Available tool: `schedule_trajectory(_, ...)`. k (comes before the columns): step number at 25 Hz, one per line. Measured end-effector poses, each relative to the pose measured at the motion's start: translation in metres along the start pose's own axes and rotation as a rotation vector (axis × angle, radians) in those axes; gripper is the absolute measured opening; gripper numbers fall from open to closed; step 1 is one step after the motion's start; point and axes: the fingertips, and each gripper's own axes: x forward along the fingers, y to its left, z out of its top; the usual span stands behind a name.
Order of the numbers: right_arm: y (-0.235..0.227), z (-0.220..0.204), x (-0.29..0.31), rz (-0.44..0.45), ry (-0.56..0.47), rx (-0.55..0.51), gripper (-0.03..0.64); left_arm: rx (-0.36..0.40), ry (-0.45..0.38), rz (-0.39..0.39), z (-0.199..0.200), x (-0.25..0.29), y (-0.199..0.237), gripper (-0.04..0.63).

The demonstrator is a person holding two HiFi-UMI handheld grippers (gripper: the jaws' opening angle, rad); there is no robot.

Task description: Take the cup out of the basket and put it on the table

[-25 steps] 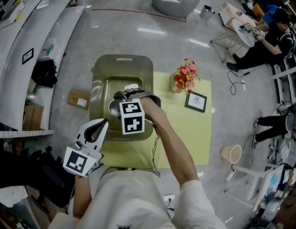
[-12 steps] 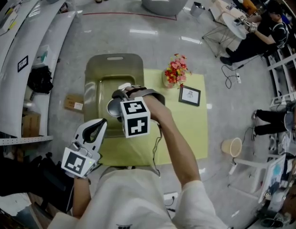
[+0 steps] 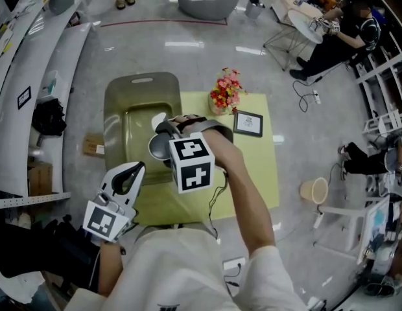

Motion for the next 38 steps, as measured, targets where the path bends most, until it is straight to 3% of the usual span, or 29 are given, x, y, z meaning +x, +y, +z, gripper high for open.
schedule_trajectory(18, 0.033, -0.064, -0.066, -0.126, 0.027, 0.174, 0.348, 0.016, 0.014, -0.155, 0.000, 0.042, -0.053, 0.011)
schedule_trajectory(38, 0.109, -0.166, -0.034, -0.139, 0.089, 0.477, 0.348, 0.022, 0.056, -0.349, -0.017, 0.089, -0.124, 0.011)
